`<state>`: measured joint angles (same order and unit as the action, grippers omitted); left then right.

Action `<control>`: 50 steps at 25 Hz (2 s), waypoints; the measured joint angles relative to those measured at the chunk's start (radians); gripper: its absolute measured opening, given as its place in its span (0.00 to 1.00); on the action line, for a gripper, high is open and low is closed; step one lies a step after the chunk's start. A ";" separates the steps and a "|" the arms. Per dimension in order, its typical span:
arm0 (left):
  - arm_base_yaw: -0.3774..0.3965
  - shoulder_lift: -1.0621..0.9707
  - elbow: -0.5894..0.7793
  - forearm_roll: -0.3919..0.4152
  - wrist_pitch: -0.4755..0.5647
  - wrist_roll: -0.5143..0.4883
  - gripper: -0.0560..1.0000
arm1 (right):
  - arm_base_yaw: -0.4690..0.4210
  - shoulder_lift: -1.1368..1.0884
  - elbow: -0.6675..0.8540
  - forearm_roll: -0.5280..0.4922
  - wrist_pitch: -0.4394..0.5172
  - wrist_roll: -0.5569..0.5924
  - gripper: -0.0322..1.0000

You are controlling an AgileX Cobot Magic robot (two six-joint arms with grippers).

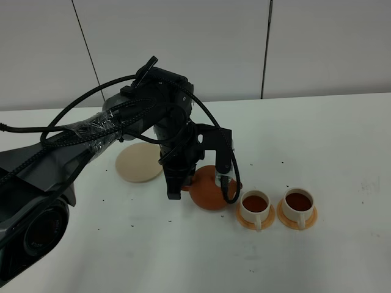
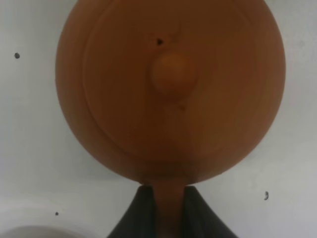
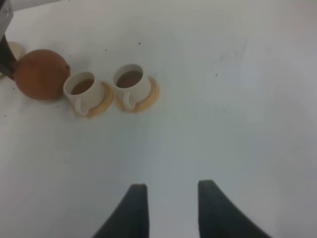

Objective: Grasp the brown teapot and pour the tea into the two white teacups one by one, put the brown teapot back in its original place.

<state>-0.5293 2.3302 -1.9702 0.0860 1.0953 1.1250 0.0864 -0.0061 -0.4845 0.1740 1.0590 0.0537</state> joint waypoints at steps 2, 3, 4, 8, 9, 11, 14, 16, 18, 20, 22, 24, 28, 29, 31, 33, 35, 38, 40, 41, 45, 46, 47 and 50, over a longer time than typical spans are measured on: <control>0.000 0.000 0.000 -0.001 0.000 0.000 0.21 | 0.000 0.000 0.000 0.000 0.000 0.000 0.27; 0.000 0.000 0.000 -0.003 0.000 0.000 0.21 | 0.000 0.000 0.000 0.000 0.000 0.000 0.27; 0.000 0.000 0.000 -0.003 -0.001 -0.001 0.21 | 0.000 0.000 0.000 0.000 0.000 0.000 0.27; 0.006 0.000 0.000 -0.026 -0.007 -0.002 0.21 | 0.000 0.000 0.000 0.000 0.000 0.000 0.27; 0.009 0.000 0.000 -0.030 -0.009 -0.002 0.21 | 0.000 0.000 0.000 0.000 0.000 0.000 0.27; 0.010 0.000 0.000 -0.030 -0.010 -0.002 0.21 | 0.000 0.000 0.000 0.000 0.000 0.000 0.27; 0.011 -0.005 0.000 -0.030 -0.010 -0.002 0.21 | 0.000 0.000 0.000 0.000 0.000 0.000 0.27; 0.014 -0.014 0.000 -0.031 -0.014 -0.002 0.21 | 0.000 0.000 0.000 0.000 0.000 0.000 0.27; 0.018 -0.027 0.000 -0.036 -0.016 -0.002 0.21 | 0.000 0.000 0.000 0.000 0.000 0.000 0.27; 0.021 -0.032 0.000 -0.037 -0.013 -0.002 0.21 | 0.000 0.000 0.000 0.000 0.000 0.000 0.27; 0.021 -0.032 0.000 -0.037 -0.009 -0.002 0.21 | 0.000 0.000 0.000 0.000 0.000 0.000 0.27; 0.021 -0.031 0.000 -0.038 -0.007 -0.002 0.21 | 0.000 0.000 0.000 0.000 0.000 0.000 0.27; 0.021 -0.031 0.000 -0.040 -0.007 -0.002 0.21 | 0.000 0.000 0.000 0.000 0.000 0.000 0.27; 0.021 -0.031 0.000 -0.041 -0.007 -0.002 0.21 | 0.000 0.000 0.000 0.000 0.000 0.000 0.27; 0.021 -0.031 0.000 -0.043 -0.007 -0.002 0.21 | 0.000 0.000 0.000 0.000 0.000 0.000 0.27; 0.021 -0.031 0.000 -0.045 -0.007 -0.002 0.21 | 0.000 0.000 0.000 0.000 0.000 0.000 0.27; 0.021 -0.031 0.000 -0.048 -0.007 -0.016 0.21 | 0.000 0.000 0.000 0.000 0.000 0.000 0.27; 0.021 -0.031 0.000 -0.047 -0.007 -0.074 0.21 | 0.000 0.000 0.000 0.000 0.000 0.000 0.27; 0.021 -0.031 0.000 -0.034 -0.007 -0.122 0.21 | 0.000 0.000 0.000 0.000 0.000 0.000 0.27; 0.022 -0.031 0.000 -0.021 -0.007 -0.145 0.21 | 0.000 0.000 0.000 0.000 0.000 0.000 0.27; 0.038 -0.031 0.000 0.000 -0.007 -0.251 0.21 | 0.000 0.000 0.000 0.000 0.000 0.000 0.27; 0.044 -0.031 0.000 0.000 -0.007 -0.276 0.21 | 0.000 0.000 0.000 0.000 0.000 0.000 0.27; 0.051 -0.031 0.000 0.000 -0.008 -0.304 0.21 | 0.000 0.000 0.000 0.000 0.000 0.000 0.27; 0.070 -0.031 0.000 0.001 -0.008 -0.374 0.21 | 0.000 0.000 0.000 0.000 0.000 0.000 0.27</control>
<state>-0.4593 2.2992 -1.9702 0.0869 1.0870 0.7512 0.0864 -0.0061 -0.4845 0.1740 1.0590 0.0537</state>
